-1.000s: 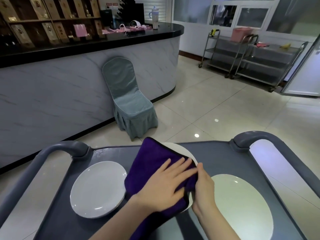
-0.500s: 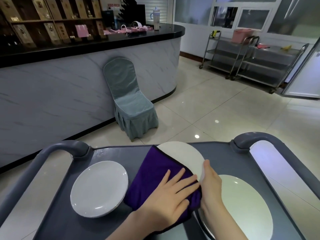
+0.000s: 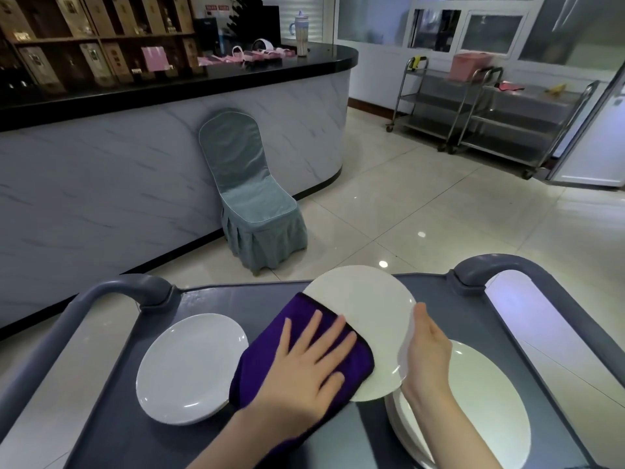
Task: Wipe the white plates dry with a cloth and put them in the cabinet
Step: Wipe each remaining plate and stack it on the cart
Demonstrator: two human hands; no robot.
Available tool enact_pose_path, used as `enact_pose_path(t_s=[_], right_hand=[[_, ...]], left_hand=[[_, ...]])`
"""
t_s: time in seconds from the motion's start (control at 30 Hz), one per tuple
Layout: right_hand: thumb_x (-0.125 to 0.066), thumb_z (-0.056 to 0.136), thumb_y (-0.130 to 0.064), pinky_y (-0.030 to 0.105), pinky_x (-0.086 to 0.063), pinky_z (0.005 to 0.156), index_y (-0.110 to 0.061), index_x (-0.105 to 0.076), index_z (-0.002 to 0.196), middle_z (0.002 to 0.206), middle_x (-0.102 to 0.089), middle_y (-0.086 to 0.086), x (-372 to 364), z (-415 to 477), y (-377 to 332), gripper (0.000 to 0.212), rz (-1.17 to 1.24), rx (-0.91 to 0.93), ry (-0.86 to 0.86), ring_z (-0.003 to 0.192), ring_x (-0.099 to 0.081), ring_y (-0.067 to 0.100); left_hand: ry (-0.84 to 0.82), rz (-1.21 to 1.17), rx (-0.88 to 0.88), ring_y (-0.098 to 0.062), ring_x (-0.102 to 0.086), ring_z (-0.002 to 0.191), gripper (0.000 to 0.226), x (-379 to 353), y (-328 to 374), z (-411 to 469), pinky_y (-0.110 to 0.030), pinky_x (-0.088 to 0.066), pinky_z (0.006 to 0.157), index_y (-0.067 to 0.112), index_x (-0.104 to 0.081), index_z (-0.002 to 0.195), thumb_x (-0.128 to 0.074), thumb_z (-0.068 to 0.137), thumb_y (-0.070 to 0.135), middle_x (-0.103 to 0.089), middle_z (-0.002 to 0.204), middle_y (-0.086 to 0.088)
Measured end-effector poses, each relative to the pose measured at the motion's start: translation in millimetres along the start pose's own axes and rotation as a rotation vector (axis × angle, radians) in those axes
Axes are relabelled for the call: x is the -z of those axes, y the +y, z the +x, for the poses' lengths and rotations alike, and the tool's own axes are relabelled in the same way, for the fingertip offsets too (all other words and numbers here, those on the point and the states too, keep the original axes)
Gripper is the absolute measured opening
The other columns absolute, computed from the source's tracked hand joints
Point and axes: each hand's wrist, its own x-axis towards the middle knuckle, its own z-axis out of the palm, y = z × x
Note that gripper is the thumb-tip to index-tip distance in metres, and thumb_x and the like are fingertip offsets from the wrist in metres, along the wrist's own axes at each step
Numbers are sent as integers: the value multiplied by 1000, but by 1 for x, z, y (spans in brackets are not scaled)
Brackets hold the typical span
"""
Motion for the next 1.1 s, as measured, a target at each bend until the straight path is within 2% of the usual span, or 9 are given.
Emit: enact_pose_path(t_s=[0.1, 0.3, 0.43, 0.6, 0.67, 0.77, 0.83, 0.97, 1.1], right_hand=[[-52, 101, -38, 26, -50, 59, -7, -66, 82, 75, -75, -3, -1, -1, 5, 39, -9, -30, -39, 61, -69, 10], [-52, 102, -34, 33, -53, 75, -8, -74, 91, 88, -77, 7, -15, -21, 19, 37, -13, -45, -166, 80, -71, 19], [-53, 102, -33, 22, -49, 53, 3, -59, 80, 68, -59, 6, -16, -20, 15, 43, -21, -32, -134, 60, -56, 14], [-57, 98, -31, 23, -45, 56, -11, -48, 73, 62, -52, -3, -8, -2, -3, 34, 57, -10, -39, 60, -49, 15], [-56, 100, -32, 20, -46, 54, -10, -50, 72, 59, -57, -7, -7, 0, -1, 35, 60, 0, -37, 55, -53, 13], [-52, 102, -37, 22, -51, 58, -11, -68, 80, 71, -74, -6, -10, -5, 13, 37, 13, -6, -91, 64, -69, 8], [-52, 101, -39, 26, -51, 63, -14, -72, 83, 77, -77, -4, -13, -13, 26, 37, -69, -22, -142, 68, -71, 7], [-53, 102, -36, 32, -52, 74, -9, -73, 87, 84, -77, 4, -17, -23, 29, 36, -28, -71, -181, 77, -72, 15], [-55, 101, -31, 19, -48, 49, -2, -55, 74, 62, -59, 6, -17, -20, 13, 40, -12, -70, -137, 52, -55, 14]], left_hand=[[34, 89, -126, -20, -8, 152, 58, -4, 20, -5, -55, -3, 113, 38, -19, 156, -34, 100, 41, -10, 165, 14], [60, 94, -129, -10, 15, 151, 62, 13, 8, 30, -52, 11, 120, 40, 0, 157, -26, 101, 47, 11, 164, 19], [55, 134, 100, -9, 25, 148, 60, 27, -20, 42, -52, 6, 122, 39, 4, 156, -13, 100, 51, 19, 162, 18], [-13, 43, 157, -9, 31, 145, 59, 9, -19, 12, -49, 16, 120, 43, 16, 151, -6, 97, 52, 28, 158, 22], [-42, 20, 97, -14, 22, 150, 61, 2, -7, -1, -50, 16, 120, 43, 12, 153, -11, 97, 48, 26, 159, 22], [-36, 135, -66, -27, -20, 150, 63, -6, 21, -7, -55, -23, 118, 30, -21, 156, -35, 96, 42, -14, 165, 6], [-29, 158, -89, -27, -26, 148, 66, -5, 31, -1, -53, -25, 116, 25, -25, 155, -40, 93, 42, -22, 163, 3], [2, 140, -125, -18, -4, 153, 64, 2, 13, 20, -44, -3, 120, 32, -10, 158, -33, 98, 41, -4, 166, 11], [45, 61, 105, -8, 26, 147, 58, 15, -14, 33, -43, 8, 123, 37, 10, 155, -13, 102, 48, 23, 160, 18]])
